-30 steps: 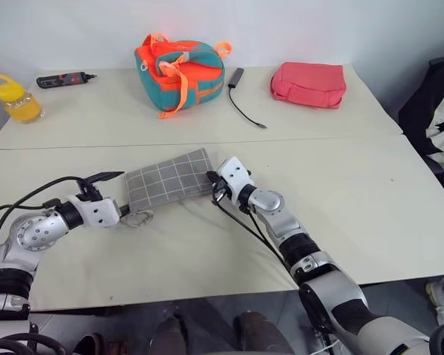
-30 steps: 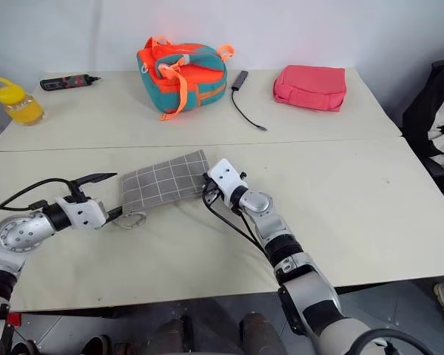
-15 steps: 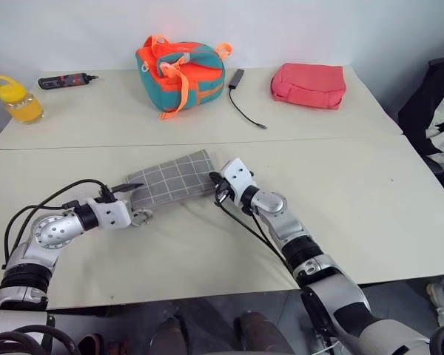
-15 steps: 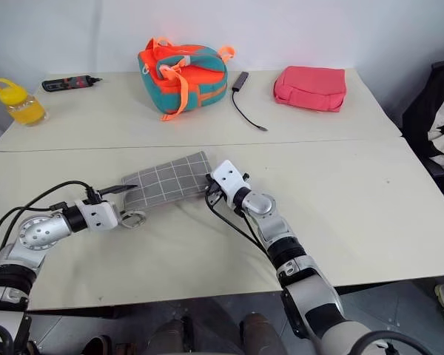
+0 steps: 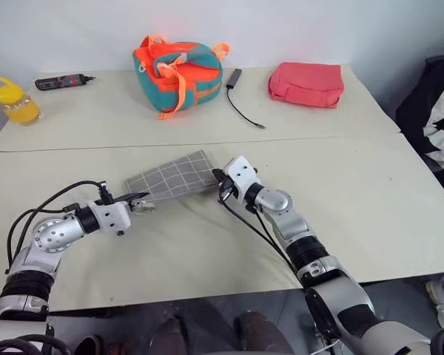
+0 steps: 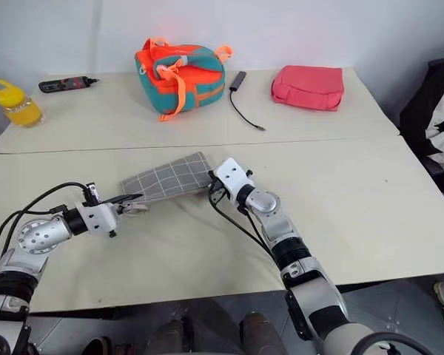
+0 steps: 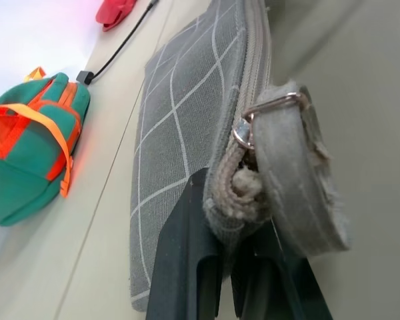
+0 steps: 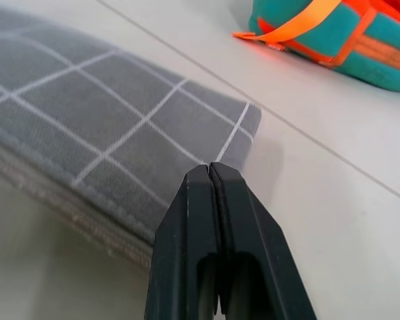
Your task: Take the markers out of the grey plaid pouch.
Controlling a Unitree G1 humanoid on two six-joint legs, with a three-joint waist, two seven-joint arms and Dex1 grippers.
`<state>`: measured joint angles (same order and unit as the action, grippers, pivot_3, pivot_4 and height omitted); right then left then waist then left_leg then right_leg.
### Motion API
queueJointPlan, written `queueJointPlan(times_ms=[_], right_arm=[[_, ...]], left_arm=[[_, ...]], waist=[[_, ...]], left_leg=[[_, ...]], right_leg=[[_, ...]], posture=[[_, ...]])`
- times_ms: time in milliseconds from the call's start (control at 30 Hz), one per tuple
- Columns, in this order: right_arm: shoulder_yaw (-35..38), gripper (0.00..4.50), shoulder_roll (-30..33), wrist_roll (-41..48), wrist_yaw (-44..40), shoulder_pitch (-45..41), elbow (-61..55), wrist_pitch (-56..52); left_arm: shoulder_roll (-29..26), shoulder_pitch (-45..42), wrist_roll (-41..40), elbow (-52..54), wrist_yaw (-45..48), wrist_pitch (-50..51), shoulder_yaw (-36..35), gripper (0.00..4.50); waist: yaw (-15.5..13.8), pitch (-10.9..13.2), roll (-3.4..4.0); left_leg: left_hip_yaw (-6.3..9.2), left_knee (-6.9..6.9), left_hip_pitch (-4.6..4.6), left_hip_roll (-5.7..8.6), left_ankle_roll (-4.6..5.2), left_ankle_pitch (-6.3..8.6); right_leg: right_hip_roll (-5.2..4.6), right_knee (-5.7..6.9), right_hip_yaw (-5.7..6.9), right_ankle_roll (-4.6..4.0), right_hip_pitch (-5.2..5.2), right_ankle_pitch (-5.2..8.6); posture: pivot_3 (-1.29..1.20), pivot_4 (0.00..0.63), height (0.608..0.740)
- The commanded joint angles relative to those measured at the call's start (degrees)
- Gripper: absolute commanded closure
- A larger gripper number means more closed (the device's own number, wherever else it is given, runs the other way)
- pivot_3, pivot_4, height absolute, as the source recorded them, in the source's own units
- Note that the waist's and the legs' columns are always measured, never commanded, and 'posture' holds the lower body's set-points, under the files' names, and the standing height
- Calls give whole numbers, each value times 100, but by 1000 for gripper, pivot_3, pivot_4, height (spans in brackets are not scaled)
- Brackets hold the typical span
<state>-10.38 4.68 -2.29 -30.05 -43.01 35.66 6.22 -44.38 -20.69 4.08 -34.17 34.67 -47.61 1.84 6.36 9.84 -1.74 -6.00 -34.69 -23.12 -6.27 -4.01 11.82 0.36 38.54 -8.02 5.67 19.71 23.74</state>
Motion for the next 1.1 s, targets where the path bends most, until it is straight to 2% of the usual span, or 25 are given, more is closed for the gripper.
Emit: queueJointPlan(times_ms=[33, 100, 300, 400, 567, 700, 867, 1000, 1100], right_arm=[[222, 4111, 82, 388, -285, 11, -674, -229], [290, 3587, 158, 720, -566, 119, -1281, -746], [-33, 1521, 707, 2117, -1788, 914, -3849, -3091], [-207, 1521, 973, 2585, -1989, 1433, -4762, -3807], [-524, 1521, 858, 2404, -1405, 1979, -4772, -4378], [-333, 1521, 219, 2438, -678, 1988, -4323, -4613], [-244, 1521, 115, 2456, -598, 1878, -4077, -4485], [-96, 1521, -87, 2729, -569, 1844, -4023, -4706], [-205, 1521, -225, 2573, -512, 1741, -3816, -4523]], left_arm=[[219, 289, 3, 510, -14, 491, 91, 4500], [337, 352, 201, 869, -212, 812, 50, 4500], [609, 544, 1063, 1777, -883, 1726, 82, 4500], [809, 540, 1435, 2220, -1090, 2116, 206, 4500], [1118, 455, 1848, 2872, -1208, 2785, 382, 4500], [1281, 466, 2205, 3259, -1279, 3122, 566, 4500], [1258, 506, 2515, 3489, -1393, 3278, 676, 4500], [1390, 521, 2300, 3536, -1411, 3429, 606, 4500], [1424, 522, 2114, 3561, -1299, 3444, 609, 4500]], waist=[[-2, 1, 1], [-28, 1, 1], [-168, 1, 2], [-215, 1, 2], [-276, 0, 1], [-297, 0, 0], [-314, 0, 0], [-309, 0, 0], [-300, 0, 0]], left_leg=[[0, 0, 0, 0, 0, 0], [2, -3, -1, 2, 2, 1], [4, -13, -3, 5, 9, 12], [5, -15, -4, 6, 13, 19], [-2, -30, -6, 14, 24, 24], [-18, -31, -10, 18, 28, 26], [-21, -28, -10, 21, 30, 30], [-21, -25, -11, 19, 30, 34], [-21, -25, -11, 17, 30, 34]], right_leg=[[0, -1, 0, 0, -1, 0], [-1, -2, -1, 2, -4, 1], [0, -16, -6, 8, -14, 5], [1, -38, -5, 8, -26, 5], [8, -59, -9, 7, -36, 5], [9, -63, -21, 9, -28, 6], [8, -68, -21, 11, -25, 7], [7, -69, -22, 12, -24, 8], [8, -68, -22, 12, -23, 8]], posture=[[0, 150, 740], [0, 150, 740], [0, 150, 740], [0, 150, 740], [0, 150, 740], [0, 150, 740], [0, 150, 740], [0, 150, 740], [0, 150, 740]])
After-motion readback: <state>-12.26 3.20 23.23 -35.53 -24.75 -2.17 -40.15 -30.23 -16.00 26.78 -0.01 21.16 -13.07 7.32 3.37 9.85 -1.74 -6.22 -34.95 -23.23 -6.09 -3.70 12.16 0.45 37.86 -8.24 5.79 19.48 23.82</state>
